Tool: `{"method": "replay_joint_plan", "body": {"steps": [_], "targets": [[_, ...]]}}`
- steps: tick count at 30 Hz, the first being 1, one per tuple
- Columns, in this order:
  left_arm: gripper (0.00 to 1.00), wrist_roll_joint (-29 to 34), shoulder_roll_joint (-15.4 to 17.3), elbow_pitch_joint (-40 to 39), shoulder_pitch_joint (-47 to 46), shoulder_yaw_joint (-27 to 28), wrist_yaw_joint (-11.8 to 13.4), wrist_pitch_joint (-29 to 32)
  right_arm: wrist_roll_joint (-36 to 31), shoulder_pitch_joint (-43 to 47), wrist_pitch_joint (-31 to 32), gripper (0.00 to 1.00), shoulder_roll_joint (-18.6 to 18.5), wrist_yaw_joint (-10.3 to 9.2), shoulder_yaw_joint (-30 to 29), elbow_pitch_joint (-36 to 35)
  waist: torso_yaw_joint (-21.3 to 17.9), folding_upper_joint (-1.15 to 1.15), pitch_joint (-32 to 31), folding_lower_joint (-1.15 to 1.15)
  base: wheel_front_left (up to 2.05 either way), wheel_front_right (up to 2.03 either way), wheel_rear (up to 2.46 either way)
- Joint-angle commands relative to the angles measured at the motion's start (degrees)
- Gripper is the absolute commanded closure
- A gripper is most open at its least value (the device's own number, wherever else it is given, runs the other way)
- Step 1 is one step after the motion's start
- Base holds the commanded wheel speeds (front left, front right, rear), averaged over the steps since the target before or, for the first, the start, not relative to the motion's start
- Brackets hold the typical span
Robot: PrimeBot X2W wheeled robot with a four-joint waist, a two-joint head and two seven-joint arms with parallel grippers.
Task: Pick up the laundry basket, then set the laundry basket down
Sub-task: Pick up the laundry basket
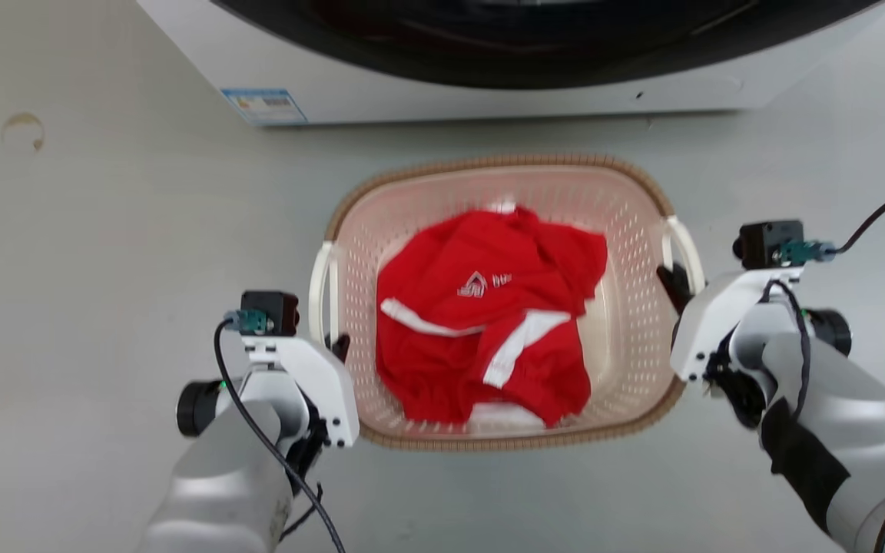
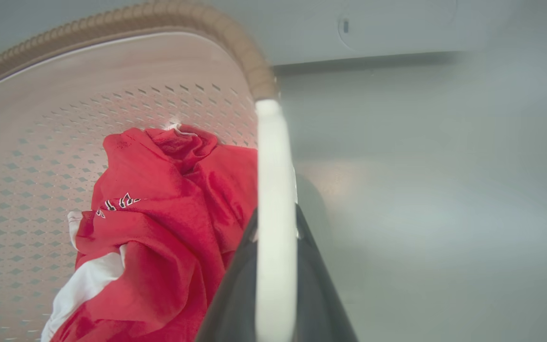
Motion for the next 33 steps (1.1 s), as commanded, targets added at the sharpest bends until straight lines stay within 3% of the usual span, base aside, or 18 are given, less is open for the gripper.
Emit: {"method": "replay_joint_plan", "body": {"steps": [1, 17, 25, 33], "targets": [[1.0, -0.4, 6.2, 1.0, 3.0, 1.2, 1.2, 0.9, 1.3, 2.3, 0.2, 1.0, -3.7, -0.23, 0.0, 1.6, -0.5, 0.0, -3.7, 0.0, 0.0, 0.0, 0.0], [1.0, -2.7, 8.2, 1.0, 14.2, 0.6, 0.8, 9.2, 6.7, 12.0, 6.0, 1.0, -3.7, -0.23, 6.0, -0.2, -2.3, 0.0, -23.1, 0.0, 0.0, 0.0, 0.0], [1.0, -3.3, 8.3, 1.0, 17.6, -0.4, 0.1, 13.6, 9.0, 15.0, 9.7, 1.0, -3.7, -0.23, 8.8, -0.6, -2.2, 0.0, -29.5, 0.0, 0.0, 0.0, 0.0], [1.0, -4.5, 9.1, 1.0, 18.4, -0.4, -0.2, 17.4, 11.8, 15.1, 13.3, 1.0, -3.7, -0.23, 10.0, 0.6, -2.3, 0.0, -31.6, 0.0, 0.0, 0.0, 0.0]]}}
